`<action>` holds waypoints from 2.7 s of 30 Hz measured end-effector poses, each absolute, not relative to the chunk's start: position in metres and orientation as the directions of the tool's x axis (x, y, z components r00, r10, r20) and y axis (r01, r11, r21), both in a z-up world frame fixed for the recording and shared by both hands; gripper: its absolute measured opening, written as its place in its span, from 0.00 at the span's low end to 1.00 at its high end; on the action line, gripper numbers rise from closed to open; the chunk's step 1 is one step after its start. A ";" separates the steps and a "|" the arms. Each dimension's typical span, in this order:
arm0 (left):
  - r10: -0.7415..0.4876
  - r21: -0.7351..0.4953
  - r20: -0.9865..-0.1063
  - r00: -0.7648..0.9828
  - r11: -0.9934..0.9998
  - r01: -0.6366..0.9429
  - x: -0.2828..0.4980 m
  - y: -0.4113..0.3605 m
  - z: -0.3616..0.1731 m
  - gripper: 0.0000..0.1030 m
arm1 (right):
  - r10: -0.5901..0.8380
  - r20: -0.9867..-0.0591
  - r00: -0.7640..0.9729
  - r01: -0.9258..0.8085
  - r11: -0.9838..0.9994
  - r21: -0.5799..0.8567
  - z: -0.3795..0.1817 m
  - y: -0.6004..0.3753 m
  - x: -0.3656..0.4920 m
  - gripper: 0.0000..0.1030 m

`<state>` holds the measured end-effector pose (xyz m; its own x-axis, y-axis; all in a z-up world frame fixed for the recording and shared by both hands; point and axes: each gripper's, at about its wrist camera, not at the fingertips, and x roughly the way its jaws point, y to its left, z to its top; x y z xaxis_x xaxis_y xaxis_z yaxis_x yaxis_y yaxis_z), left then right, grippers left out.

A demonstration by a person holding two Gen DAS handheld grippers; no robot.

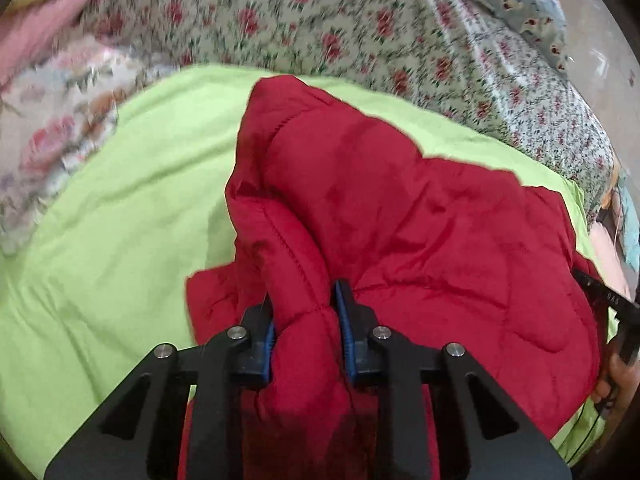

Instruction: Fold large clothes

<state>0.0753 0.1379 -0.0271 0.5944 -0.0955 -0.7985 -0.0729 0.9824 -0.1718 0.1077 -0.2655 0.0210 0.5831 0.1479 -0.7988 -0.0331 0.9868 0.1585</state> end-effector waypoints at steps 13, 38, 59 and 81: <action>-0.109 -0.220 -0.777 0.619 0.970 -0.104 0.066 0.146 -0.024 0.49 | 0.175 -0.807 0.565 -0.005 0.978 0.208 -0.003 -0.276 0.109 0.27; -0.105 -0.225 -0.708 0.698 0.971 -0.082 0.004 0.146 0.026 0.71 | 0.180 -0.812 0.555 0.036 0.970 0.239 -0.002 -0.280 0.110 0.41; -0.243 -0.190 -0.740 0.627 0.970 0.151 -0.047 0.067 0.023 0.72 | 0.241 -0.747 0.619 -0.172 0.970 0.171 0.064 -0.242 -0.004 0.68; -0.069 -0.064 -0.839 0.540 0.998 0.028 -0.023 0.033 -0.031 0.80 | 0.252 -0.763 0.596 -0.191 0.967 0.170 0.038 -0.224 -0.007 0.77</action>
<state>-0.0230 0.0326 -0.0315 0.5399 -0.0686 -0.8389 0.0276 0.9976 -0.0638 -0.0073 -0.2244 0.0379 0.5956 0.2516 -0.7629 -0.1906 0.9668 0.1701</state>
